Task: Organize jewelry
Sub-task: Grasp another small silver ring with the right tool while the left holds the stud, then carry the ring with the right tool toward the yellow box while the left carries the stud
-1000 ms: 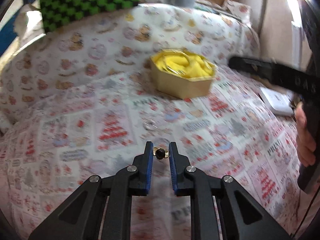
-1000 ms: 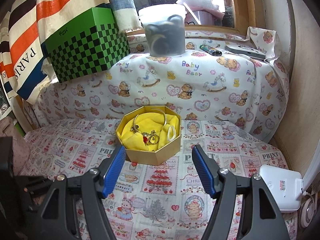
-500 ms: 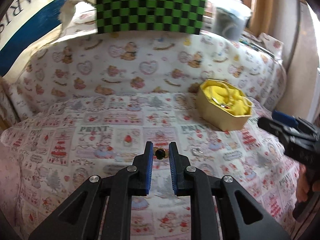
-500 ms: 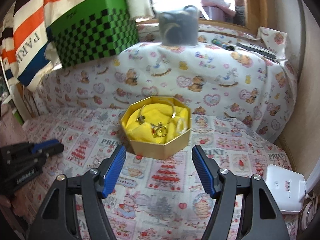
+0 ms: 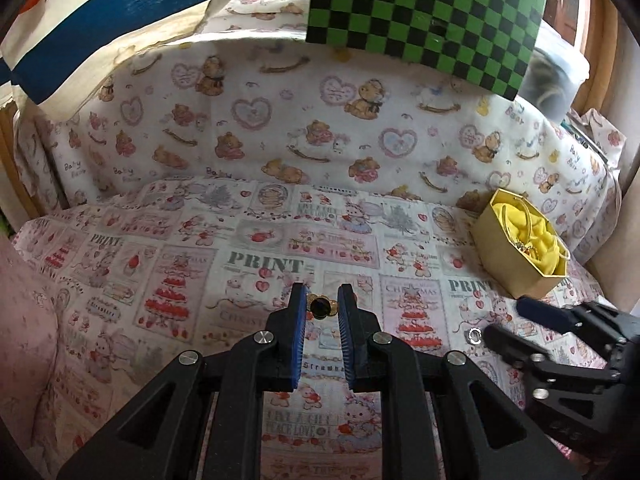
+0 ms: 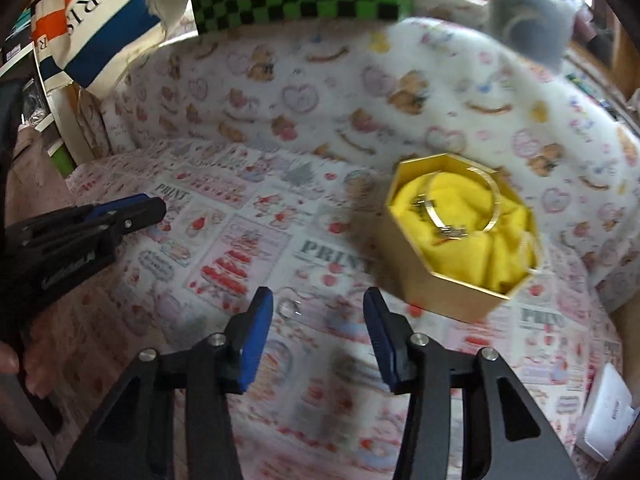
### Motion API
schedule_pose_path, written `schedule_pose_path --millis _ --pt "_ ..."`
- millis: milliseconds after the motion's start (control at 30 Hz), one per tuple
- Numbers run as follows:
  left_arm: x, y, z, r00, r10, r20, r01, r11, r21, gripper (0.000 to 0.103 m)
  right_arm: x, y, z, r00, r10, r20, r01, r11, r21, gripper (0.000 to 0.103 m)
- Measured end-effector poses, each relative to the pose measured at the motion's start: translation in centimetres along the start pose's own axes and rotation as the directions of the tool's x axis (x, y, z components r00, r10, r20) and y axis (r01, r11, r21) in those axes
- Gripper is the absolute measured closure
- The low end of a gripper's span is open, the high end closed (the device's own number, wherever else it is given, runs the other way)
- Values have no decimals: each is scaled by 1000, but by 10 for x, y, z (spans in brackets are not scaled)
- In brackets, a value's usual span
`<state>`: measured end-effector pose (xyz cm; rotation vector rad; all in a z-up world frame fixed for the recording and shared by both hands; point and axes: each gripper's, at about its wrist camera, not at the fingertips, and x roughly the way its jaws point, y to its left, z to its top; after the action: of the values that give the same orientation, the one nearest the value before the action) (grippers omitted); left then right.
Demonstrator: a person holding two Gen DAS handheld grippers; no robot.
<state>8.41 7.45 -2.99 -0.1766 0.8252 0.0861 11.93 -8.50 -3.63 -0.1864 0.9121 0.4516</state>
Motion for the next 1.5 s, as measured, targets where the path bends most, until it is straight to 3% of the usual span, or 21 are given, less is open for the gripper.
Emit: schedule_pose_path --millis 233,433,533,767,1000,1300,1500 --pt "-3 2 -1 1000 -1 9 1 1000 -7 88 19 15 5 998 -27 -50 26 999 -18 69" --pt "-5 -1 -2 1000 11 20 -12 1000 11 88 24 18 2 998 -47 -47 45 998 -46 90" --pt "-5 -2 -3 1000 12 22 -13 1000 19 88 20 11 -1 999 -31 -43 29 999 -42 91" --pt "-6 -7 -4 999 33 42 -36 998 53 88 -7 -11 -12 993 83 80 -85 996 25 91" --pt "-18 -21 -7 990 69 119 -84 989 118 88 -41 -38 -18 955 181 237 -208 974 93 91" --pt "-47 -46 -12 981 -11 193 -27 982 188 88 -78 -64 -16 911 184 370 -246 961 127 91" --pt "-81 -82 8 961 -109 256 45 969 244 88 -88 -91 -16 891 155 427 -261 944 203 91"
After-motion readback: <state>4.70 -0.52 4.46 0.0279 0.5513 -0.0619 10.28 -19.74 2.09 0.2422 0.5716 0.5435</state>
